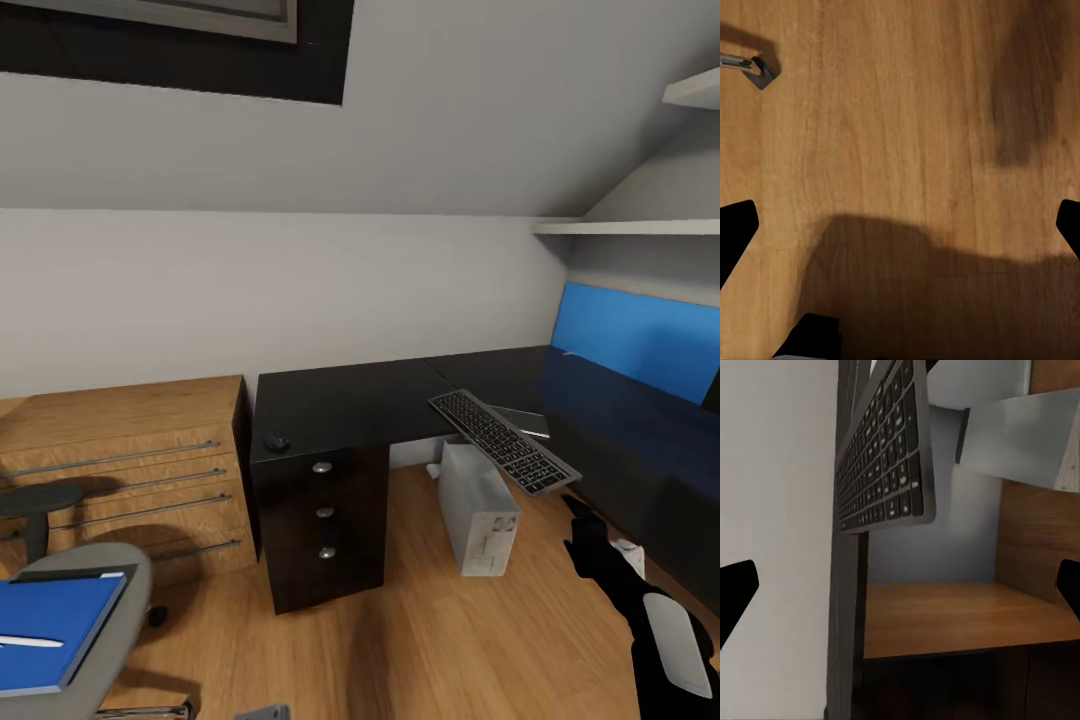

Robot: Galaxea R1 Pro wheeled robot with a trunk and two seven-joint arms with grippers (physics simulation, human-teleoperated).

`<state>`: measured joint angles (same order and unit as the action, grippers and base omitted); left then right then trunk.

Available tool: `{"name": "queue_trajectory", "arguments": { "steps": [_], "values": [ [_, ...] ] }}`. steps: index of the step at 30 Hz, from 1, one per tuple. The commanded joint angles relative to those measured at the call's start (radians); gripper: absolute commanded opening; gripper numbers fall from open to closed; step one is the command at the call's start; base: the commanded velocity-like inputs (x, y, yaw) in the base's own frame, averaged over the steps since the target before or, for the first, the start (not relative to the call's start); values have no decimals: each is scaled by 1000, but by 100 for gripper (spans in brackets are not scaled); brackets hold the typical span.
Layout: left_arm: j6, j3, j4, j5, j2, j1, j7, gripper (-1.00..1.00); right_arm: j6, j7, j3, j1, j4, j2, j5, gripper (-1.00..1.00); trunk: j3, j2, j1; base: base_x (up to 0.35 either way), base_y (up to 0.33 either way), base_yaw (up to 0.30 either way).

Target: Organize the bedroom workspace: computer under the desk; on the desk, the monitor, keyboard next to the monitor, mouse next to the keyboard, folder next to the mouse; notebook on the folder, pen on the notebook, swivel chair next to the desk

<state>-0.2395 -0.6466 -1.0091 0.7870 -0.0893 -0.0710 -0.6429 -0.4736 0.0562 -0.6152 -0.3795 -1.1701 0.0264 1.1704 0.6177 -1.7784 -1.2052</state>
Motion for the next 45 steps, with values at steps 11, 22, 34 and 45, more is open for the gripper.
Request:
{"name": "queue_trajectory", "arguments": {
  "steps": [11,22,34,45],
  "values": [
    [19,-4,0,2,-3,-1,-8,100,14,2,-4,0,53,-14,6,100,1,-1,0,157,0,0],
    [26,-4,1,2,-3,-1,-7,100,168,1,0,0,117,-15,11,100,1,-1,0,20,0,0],
    [26,-4,4,2,-3,-1,-8,100,169,0,17,0,116,-16,11,100,1,-1,0,0,0,0],
    [28,-5,44,-5,0,-1,-8,100,167,-1,35,0,115,-16,11,100,1,-1,0,25,0,0]
  ]
}}
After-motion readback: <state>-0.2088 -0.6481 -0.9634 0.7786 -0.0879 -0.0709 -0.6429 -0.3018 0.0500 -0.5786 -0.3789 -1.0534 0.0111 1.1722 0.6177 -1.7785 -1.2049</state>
